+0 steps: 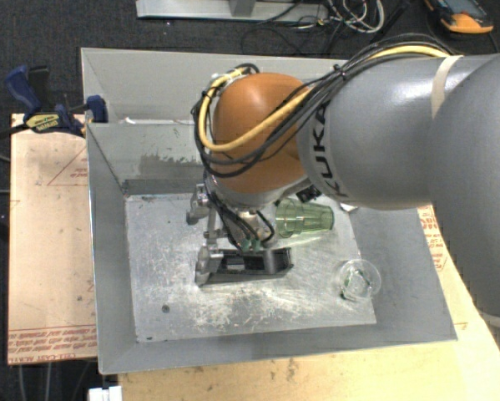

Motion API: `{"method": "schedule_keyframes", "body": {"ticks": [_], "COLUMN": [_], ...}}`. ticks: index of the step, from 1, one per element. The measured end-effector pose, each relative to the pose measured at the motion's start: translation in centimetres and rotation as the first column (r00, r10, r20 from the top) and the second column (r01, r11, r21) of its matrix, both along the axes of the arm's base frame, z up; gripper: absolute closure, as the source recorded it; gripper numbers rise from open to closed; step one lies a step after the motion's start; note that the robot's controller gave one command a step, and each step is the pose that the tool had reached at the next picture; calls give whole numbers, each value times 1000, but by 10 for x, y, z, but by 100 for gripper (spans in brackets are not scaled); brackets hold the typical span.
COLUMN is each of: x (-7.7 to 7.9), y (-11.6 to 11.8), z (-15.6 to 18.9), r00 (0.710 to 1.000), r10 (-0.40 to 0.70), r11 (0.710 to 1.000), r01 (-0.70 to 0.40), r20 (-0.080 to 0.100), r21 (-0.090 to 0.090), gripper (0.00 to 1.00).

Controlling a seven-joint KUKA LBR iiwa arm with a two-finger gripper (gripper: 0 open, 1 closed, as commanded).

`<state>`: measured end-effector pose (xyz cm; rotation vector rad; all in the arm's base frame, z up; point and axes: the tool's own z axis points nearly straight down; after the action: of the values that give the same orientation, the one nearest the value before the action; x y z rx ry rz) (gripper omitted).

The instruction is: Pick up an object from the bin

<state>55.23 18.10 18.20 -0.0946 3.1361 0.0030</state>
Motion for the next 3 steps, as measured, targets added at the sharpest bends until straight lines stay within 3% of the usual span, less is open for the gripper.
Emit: {"method": "schedule_keyframes", "body": {"ticks": [1,2,3], "x": [-16,30,40], "y": [-34,-68,-72], "z": [-40,-60,-64], "r00": [985,956,947], "r10": [172,294,321], "r11": [985,956,947], "r01": [-172,-294,-321], "r20": [-4,-3,-10], "r21": [0,-1,5], "gripper": [0,0,0]}}
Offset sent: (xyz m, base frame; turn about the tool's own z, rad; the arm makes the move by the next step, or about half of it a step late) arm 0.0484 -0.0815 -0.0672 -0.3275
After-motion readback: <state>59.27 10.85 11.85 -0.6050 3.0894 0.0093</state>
